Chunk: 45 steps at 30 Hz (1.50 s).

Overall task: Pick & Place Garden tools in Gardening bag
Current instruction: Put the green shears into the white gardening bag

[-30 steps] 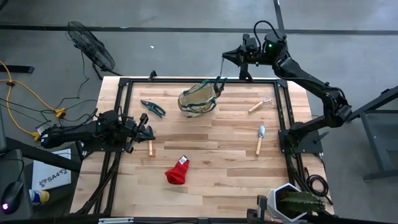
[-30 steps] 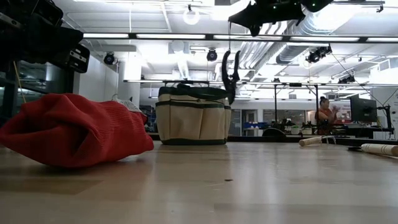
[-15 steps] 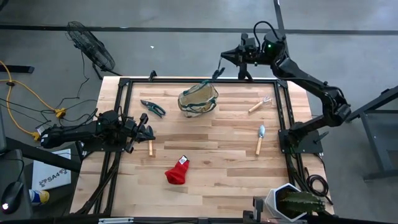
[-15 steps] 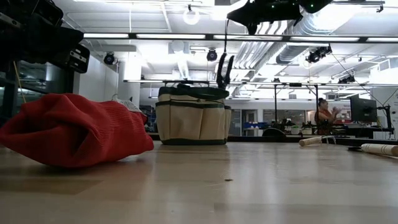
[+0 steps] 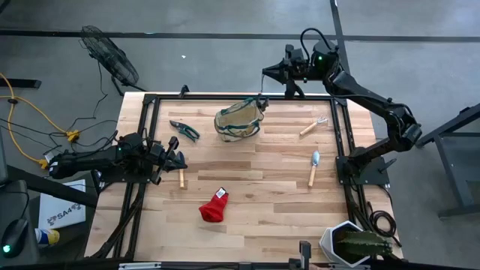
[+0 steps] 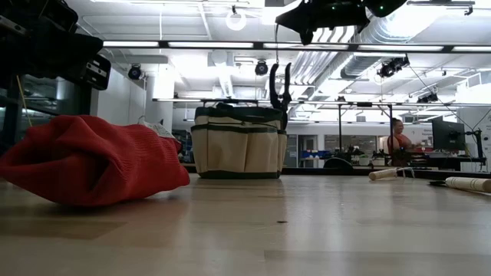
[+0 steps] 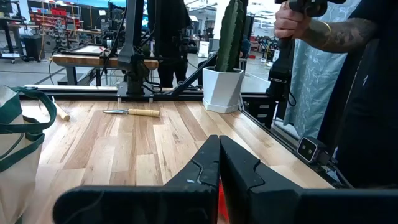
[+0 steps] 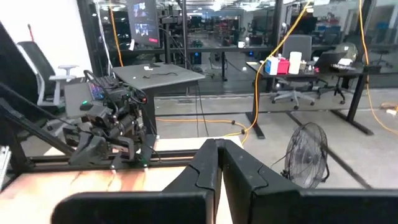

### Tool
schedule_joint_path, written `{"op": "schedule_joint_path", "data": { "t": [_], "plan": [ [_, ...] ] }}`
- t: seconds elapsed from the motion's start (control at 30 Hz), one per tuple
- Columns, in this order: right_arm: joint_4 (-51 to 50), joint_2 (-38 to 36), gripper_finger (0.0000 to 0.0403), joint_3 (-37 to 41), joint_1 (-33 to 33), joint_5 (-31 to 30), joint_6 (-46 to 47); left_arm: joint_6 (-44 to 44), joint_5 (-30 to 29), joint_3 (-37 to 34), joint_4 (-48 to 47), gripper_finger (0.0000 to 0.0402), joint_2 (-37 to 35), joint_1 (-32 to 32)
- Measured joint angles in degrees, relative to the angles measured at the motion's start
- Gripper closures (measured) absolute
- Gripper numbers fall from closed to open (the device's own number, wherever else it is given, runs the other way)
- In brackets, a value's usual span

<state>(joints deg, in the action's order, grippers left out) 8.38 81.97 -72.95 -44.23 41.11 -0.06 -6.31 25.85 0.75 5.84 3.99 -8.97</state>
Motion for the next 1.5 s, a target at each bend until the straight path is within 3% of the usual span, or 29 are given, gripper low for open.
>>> {"op": "schedule_joint_path", "data": {
  "t": [0.43,0.93,1.5],
  "plan": [
    [0.1,0.0,0.0399,0.0,3.3,-6.5,1.8,0.0,0.2,0.0,0.0,0.0402,0.0,0.0],
    [0.9,0.0,0.0399,0.0,6.7,-21.3,9.1,0.0,0.2,0.0,0.0,0.0402,0.0,0.0],
    [0.9,0.0,0.0399,0.0,10.7,-29.0,14.0,0.0,0.0,0.0,0.0,0.0402,0.0,0.0]
  ]
}}
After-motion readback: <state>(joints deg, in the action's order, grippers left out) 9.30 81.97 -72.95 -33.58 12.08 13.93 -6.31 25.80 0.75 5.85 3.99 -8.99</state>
